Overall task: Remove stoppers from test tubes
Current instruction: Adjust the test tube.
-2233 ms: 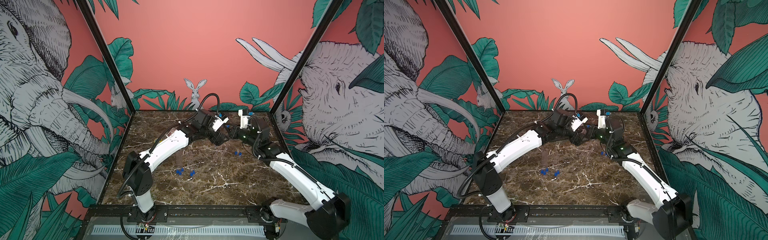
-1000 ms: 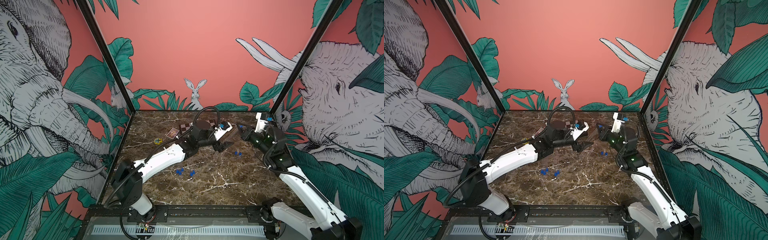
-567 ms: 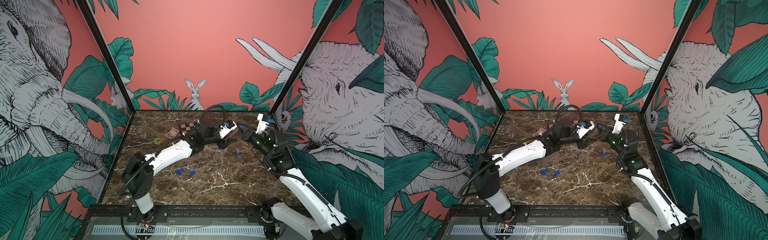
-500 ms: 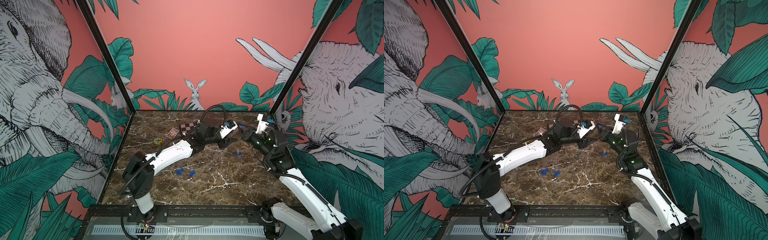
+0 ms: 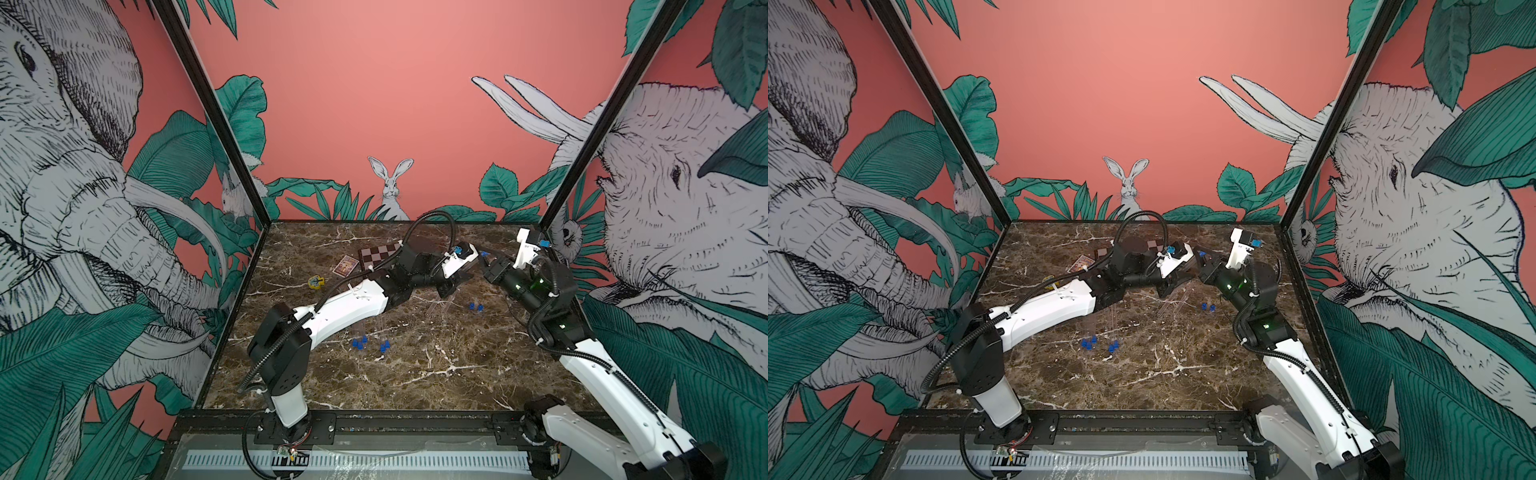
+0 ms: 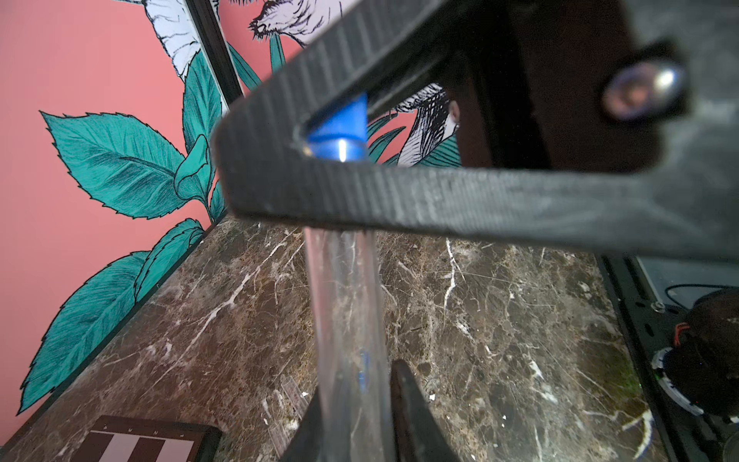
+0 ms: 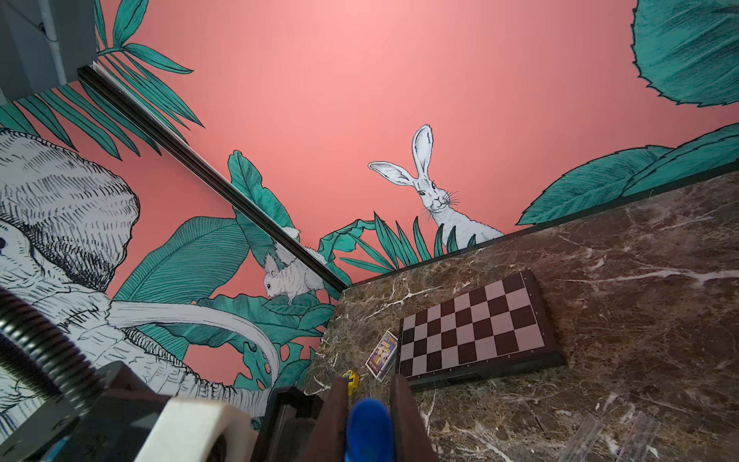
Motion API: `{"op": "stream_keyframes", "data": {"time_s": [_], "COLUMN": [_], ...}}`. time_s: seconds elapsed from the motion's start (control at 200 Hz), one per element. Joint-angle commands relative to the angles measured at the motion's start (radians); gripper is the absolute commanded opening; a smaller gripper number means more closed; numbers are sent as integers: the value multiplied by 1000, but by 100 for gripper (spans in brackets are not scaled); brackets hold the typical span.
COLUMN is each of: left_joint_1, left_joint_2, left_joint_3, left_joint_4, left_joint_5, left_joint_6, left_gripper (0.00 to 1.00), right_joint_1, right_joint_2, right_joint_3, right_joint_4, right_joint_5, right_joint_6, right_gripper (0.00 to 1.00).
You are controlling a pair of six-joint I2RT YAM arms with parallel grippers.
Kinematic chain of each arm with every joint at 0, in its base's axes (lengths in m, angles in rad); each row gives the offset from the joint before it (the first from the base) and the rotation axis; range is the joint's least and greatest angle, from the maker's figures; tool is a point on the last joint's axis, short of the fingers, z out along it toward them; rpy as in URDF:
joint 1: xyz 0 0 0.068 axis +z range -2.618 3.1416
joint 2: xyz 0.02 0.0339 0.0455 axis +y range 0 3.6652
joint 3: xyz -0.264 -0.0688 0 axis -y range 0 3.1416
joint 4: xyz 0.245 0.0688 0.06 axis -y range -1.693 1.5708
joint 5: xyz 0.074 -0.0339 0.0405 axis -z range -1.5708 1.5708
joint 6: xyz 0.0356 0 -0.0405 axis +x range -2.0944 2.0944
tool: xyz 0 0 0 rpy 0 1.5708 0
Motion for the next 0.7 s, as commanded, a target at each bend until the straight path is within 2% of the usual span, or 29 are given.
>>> {"op": "stream_keyframes", "data": {"time_s": [0.0,0.12,0.225,0.31,0.5,0.695], "left_joint_1": [-5,-6,-5,-5,-5,-11], "left_joint_2": [-12,-22,-28,-31,-40,-42], "left_joint_3": [40,34,34,31,13,10], "left_joint_4": [-8,-11,-28,-49,-90,-108], "left_joint_5": [21,32,34,34,36,1], "left_joint_6": [27,37,46,50,39,-14], "left_gripper": [16,0,0,0,0,0], "right_joint_1": [-3,-3,-4,-6,-32,-47], "right_joint_2": [-23,-30,-43,-57,-38,76], "right_joint_3": [-9,-12,-2,19,81,111], "right_joint_4": [40,37,17,-9,-73,-20], "right_joint_5": [8,18,40,67,87,-30], "right_joint_6": [10,8,-6,-23,-7,115], "right_gripper": [9,21,34,40,42,41]}}
